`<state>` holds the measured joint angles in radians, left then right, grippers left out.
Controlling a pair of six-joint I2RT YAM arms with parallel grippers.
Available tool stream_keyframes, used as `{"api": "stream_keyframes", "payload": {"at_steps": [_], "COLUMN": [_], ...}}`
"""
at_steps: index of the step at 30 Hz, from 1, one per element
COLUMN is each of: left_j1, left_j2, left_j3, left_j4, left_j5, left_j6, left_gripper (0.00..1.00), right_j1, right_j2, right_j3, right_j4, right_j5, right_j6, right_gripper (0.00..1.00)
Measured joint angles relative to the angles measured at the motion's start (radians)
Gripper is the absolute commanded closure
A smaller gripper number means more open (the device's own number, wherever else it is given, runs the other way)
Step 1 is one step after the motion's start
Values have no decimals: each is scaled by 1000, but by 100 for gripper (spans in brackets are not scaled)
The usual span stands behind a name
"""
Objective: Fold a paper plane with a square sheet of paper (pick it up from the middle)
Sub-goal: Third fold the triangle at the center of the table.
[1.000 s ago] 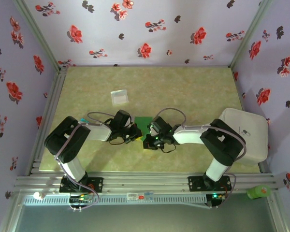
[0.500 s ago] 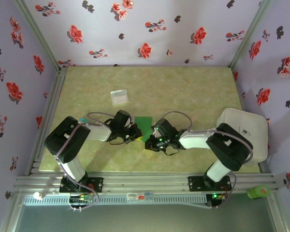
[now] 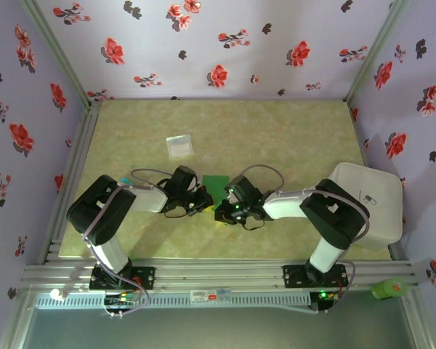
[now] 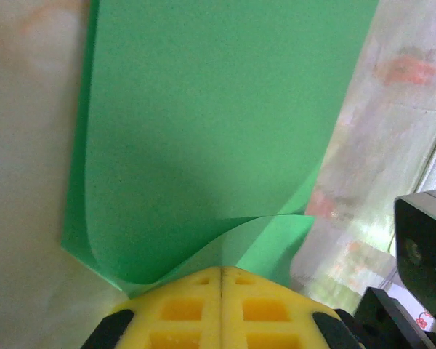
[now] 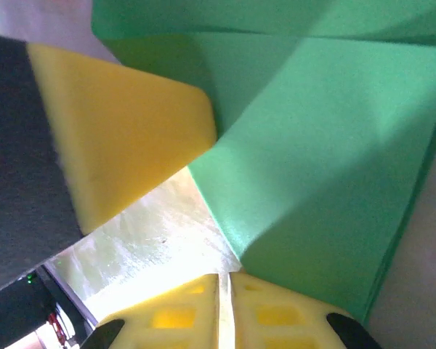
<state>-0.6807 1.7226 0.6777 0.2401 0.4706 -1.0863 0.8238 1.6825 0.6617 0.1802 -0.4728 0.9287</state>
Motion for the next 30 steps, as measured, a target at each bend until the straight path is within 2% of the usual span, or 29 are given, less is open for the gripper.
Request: {"api": "stream_keyframes", "payload": {"at_steps": [7,13,22,26,30], "left_j1": [0,0,0,0,0], "left_j2": [0,0,0,0,0], "left_j3": [-3,-4,-10,-11,-11], "left_j4": [7,10,23,26,26], "left_j5": [1,1,0,0,0], "left_j6": [0,0,0,0,0], "left_gripper": [100,100,100,100,100], "right_j1": [-2,-6,-9,-21,-27], "right_j2": [-40,-85,-227,-249,-206], "right_j3": [-93,-141,-100,-35,22], "right_j4": [126,131,-141,-174,-174], "right_j5": [-2,-3,23,44,51], "right_j6": [34,40,-25,-32,-31], "right_gripper": [85,85,86,87,93]}}
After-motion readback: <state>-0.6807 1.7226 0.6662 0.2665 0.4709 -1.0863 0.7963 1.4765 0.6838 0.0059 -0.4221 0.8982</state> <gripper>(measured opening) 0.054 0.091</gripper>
